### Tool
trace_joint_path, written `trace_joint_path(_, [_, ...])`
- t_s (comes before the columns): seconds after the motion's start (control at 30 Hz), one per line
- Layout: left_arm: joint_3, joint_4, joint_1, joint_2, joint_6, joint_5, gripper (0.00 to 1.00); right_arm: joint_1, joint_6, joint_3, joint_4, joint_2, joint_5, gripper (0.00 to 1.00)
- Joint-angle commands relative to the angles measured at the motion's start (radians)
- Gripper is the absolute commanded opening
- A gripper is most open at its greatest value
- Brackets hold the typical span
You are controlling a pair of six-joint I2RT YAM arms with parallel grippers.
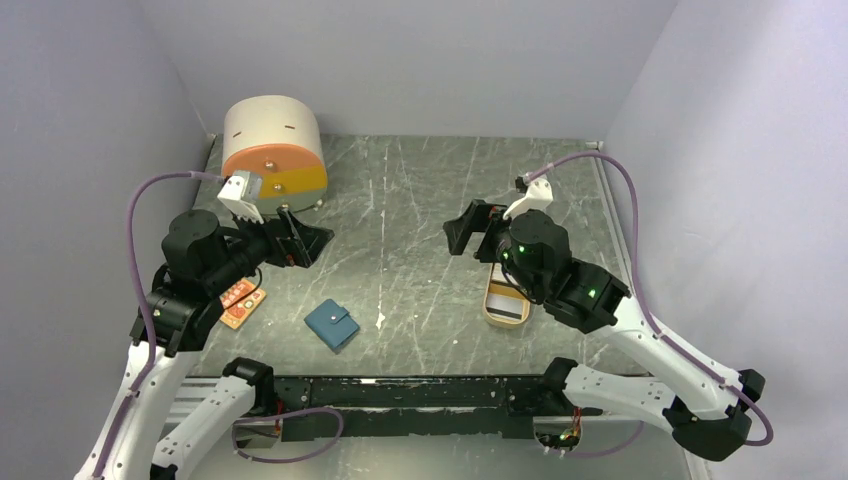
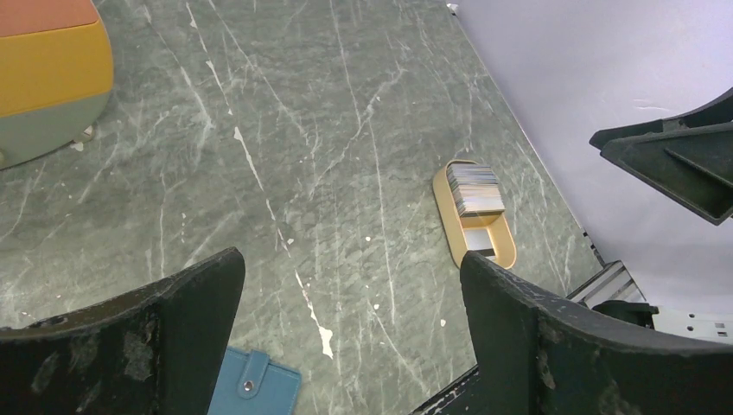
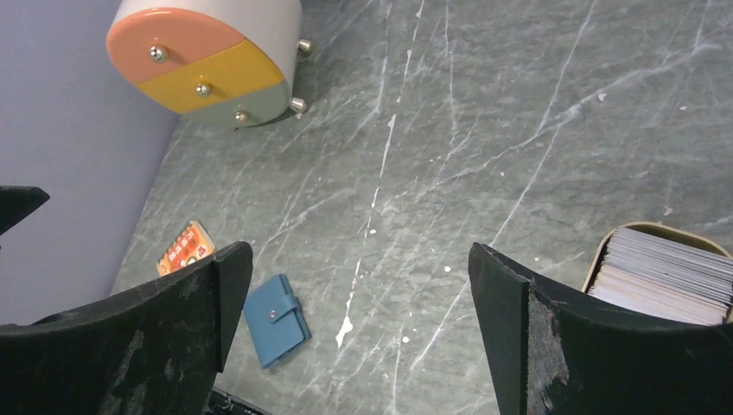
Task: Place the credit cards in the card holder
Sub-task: Move the card holder to the center of the board.
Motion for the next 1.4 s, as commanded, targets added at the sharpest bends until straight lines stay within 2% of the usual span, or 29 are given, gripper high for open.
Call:
trace_joint_path(0.0, [-0.007, 0.03, 0.009, -0.01, -0.008, -0.002, 0.99, -0.004, -0.007, -0.007, 0.003, -0.017, 0.027, 1.0])
trace_joint_path(0.3, [-0.018, 0.038, 0.009, 0.004, -0.041, 0.031, 0.99, -0.004, 0.002, -0.016, 0.003, -0.023, 0.009, 1.0])
trace_joint_path(0.53, [-0.089, 0.004, 0.009, 0.047, -0.139, -0.041, 1.0, -0.004, 0.032, -0.044, 0.0, -0.014, -0.026, 1.0])
trace_joint_path(0.7, [-0.137, -0.103, 0.009, 0.146, -0.304, -0.201, 0.9, -0.004, 0.041, -0.07, 0.006, -0.015, -0.036, 1.0])
trace_joint_path(0.83, [-0.185, -0.122, 0.009, 0.194, -0.375, -0.253, 0.8, -0.004, 0.044, -0.073, 0.005, -0.019, -0.036, 1.0])
trace_joint_path(0.93, [-0.255, -0.084, 0.009, 0.196, -0.425, -0.261, 0.64, -0.004, 0.046, -0.082, 0.011, -0.026, -0.038, 1.0])
trace_joint_path(1.07, [-0.373, -0.038, 0.008, 0.19, -0.534, -0.246, 0.48, -0.004, 0.043, -0.087, 0.017, -0.034, -0.042, 1.0])
trace_joint_path(1.37, [-0.548, 0.021, -0.008, 0.222, -0.647, -0.254, 0.42, -0.003, 0.04, -0.088, 0.016, -0.053, -0.032, 1.0])
